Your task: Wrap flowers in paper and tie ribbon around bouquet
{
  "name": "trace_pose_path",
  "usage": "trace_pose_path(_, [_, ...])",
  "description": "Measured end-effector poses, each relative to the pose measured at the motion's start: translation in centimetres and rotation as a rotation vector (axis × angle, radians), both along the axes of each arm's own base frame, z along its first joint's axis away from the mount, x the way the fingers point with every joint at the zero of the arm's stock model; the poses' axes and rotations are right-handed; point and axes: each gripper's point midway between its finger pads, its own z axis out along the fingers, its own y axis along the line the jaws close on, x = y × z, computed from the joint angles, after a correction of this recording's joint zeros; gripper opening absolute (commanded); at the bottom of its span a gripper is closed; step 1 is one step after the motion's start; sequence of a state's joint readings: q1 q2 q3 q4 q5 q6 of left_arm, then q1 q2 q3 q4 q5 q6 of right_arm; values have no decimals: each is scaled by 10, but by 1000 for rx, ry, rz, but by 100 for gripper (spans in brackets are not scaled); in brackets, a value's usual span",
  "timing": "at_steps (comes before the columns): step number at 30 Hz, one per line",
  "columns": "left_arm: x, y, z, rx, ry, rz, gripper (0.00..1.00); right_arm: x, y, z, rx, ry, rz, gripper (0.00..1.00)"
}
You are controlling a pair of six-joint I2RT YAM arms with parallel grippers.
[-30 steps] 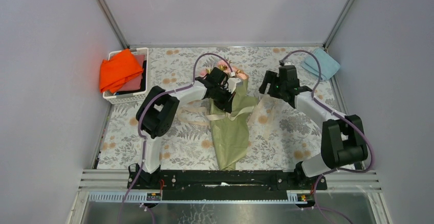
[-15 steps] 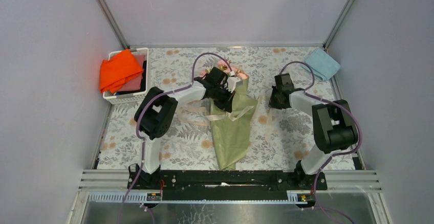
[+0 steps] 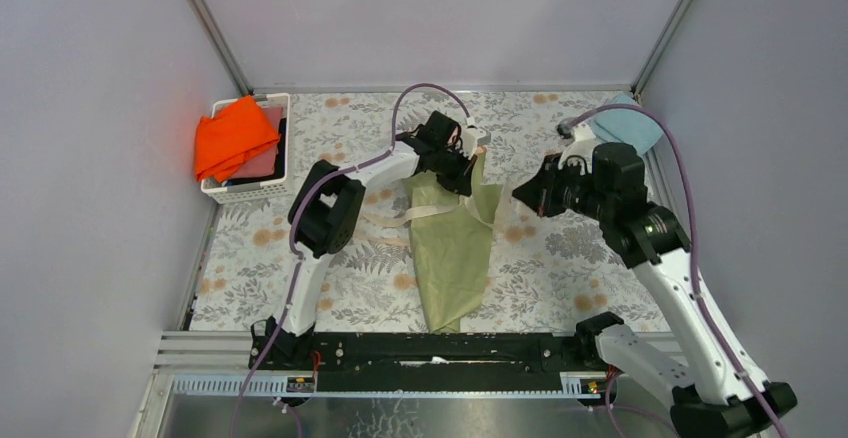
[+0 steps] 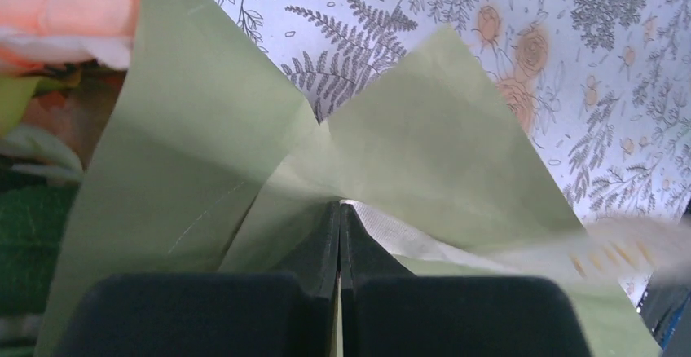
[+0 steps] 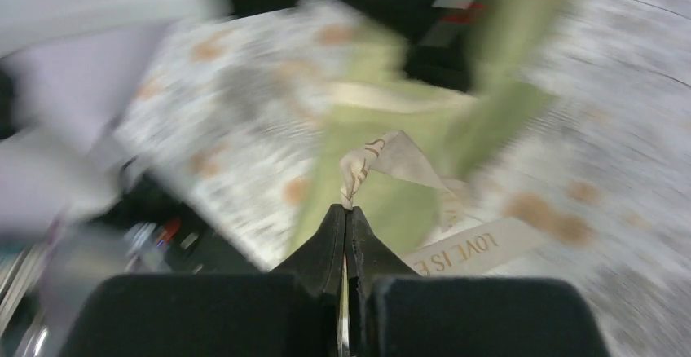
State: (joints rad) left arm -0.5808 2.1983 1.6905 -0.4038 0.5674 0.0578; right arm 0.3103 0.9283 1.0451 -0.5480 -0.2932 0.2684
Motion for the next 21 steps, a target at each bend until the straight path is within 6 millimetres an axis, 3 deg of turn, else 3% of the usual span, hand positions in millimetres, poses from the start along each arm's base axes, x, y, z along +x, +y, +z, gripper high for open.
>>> trace_pose_path(4, [5,-4,-14,8,20,0,0,-62,75,38,182,-113,434,0])
trace_pose_path(6, [6,-6,-17,7,30,-1,0,-82,107,30,234,-112,591,0])
trace_pose_path(9, [8,-8,-12,-3,27,-4,0,-101,159,-6,238,-44,783,0])
trace_pose_path(11, [10,-10,-9,-10,18,-5,0,-105,192,-40,212,26,859,0])
trace_pose_path(14, [11,-10,-5,-14,16,-7,0,-97,214,-85,166,104,851,0])
trace_pose_path(17, [15,-10,4,-29,16,-8,0,-74,222,-116,137,96,763,0])
trace_pose_path(21, [33,-7,35,-75,-12,18,0,-55,222,-148,113,78,655,0])
